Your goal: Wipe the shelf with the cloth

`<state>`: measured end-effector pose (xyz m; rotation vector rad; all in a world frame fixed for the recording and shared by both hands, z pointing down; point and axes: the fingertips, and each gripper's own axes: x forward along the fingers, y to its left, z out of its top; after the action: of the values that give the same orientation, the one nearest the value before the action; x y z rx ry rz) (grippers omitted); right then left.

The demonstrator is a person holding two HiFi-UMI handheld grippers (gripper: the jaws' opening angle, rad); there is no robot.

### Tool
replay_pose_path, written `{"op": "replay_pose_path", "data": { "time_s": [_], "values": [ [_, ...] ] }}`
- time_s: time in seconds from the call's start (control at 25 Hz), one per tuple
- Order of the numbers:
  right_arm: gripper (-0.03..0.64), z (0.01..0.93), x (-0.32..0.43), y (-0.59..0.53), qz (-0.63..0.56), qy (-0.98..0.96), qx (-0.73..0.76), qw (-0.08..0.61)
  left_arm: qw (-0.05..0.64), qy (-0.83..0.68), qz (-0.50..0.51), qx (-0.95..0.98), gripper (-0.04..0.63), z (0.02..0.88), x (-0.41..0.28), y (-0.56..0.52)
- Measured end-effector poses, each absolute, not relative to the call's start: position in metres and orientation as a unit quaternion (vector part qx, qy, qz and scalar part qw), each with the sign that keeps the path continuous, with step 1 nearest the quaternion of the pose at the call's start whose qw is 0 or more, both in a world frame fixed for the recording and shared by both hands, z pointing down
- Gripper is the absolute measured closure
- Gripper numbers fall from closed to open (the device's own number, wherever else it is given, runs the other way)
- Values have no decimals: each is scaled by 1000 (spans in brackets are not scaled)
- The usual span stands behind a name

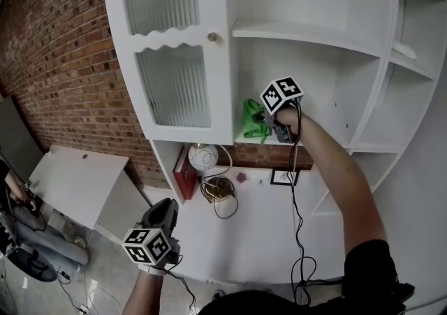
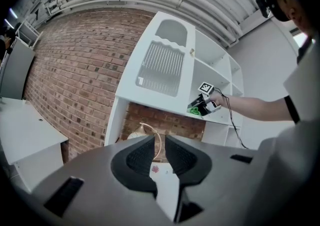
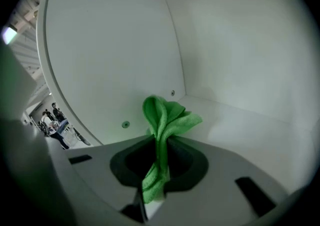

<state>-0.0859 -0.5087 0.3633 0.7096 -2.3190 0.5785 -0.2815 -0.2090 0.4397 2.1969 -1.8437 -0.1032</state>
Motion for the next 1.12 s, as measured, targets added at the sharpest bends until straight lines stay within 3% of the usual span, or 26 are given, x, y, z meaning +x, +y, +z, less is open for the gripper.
{"op": "replay_pose_path", "data": {
  "time_s": [0.48, 0.72, 1.12],
  "values": [
    [572, 370, 49, -528, 206, -827, 359, 379, 138, -588, -27, 796, 531, 444, -232, -248],
    [572, 371, 119, -531, 167, -773, 419, 447, 138, -568, -33, 811, 531, 443, -209, -259],
    [574, 369, 151, -529, 63, -678, 445, 582, 149, -567, -35, 810, 531, 452, -210, -255]
  ]
}}
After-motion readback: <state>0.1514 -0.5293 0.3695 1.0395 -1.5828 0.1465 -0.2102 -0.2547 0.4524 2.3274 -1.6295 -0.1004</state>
